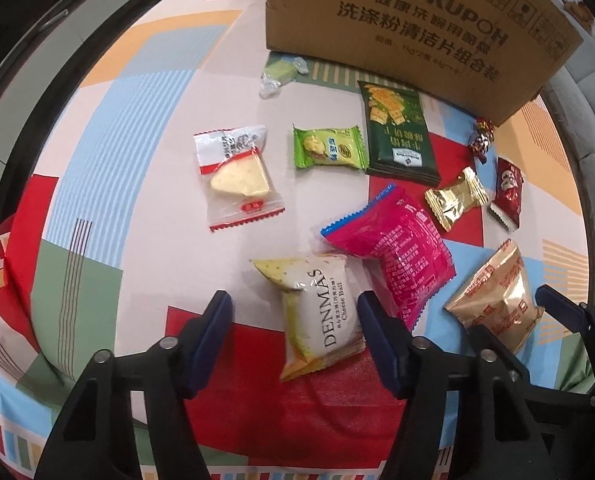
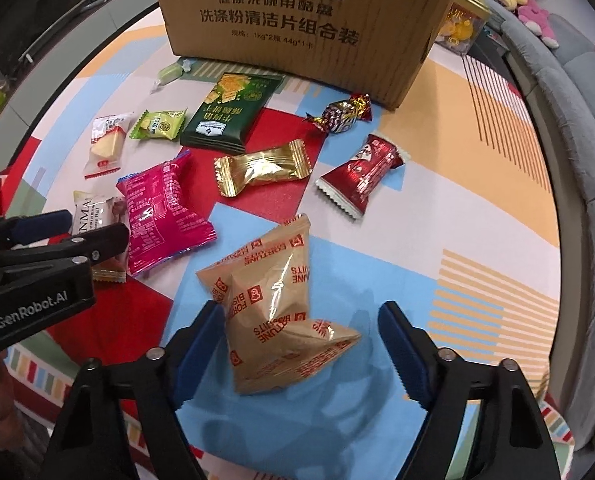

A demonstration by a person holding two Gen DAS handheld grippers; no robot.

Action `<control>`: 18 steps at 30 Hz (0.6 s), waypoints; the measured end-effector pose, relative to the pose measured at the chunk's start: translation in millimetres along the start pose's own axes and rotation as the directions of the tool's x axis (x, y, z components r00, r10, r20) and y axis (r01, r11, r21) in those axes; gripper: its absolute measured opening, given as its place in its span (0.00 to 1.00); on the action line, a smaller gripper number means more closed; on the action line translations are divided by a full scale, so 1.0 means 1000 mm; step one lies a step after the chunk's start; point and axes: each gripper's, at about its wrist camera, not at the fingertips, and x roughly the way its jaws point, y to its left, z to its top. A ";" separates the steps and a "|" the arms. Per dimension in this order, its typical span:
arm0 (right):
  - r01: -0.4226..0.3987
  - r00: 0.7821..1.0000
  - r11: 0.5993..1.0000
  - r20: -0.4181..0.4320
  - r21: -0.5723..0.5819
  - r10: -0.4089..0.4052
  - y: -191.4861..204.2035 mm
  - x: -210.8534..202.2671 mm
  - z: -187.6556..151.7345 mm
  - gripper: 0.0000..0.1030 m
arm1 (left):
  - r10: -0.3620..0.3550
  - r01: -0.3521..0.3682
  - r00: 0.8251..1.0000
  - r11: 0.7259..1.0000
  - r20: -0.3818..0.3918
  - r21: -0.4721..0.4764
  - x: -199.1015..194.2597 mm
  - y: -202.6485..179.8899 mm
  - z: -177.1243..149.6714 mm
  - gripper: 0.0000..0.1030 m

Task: Organize snacks
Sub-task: 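Lower left tool onto white DENMAS packet while right tool grasps tan biscuit packet, then lift both held packets and carry them over the open cardboard box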

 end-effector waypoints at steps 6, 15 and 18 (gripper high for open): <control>-0.035 0.999 0.999 0.007 0.012 0.035 -0.001 -0.001 -0.001 0.57 | -0.003 0.002 1.000 0.999 0.014 0.033 0.000 -0.001 -0.001 0.34; -0.064 0.998 0.997 0.008 0.044 0.064 -0.007 -0.009 -0.006 0.42 | -0.001 -0.001 1.000 0.998 0.025 0.066 -0.017 -0.010 -0.004 0.32; -0.068 0.998 0.997 0.016 0.048 0.067 -0.006 -0.012 -0.010 0.42 | 0.000 -0.002 0.999 0.997 0.034 0.072 -0.022 -0.007 -0.006 0.32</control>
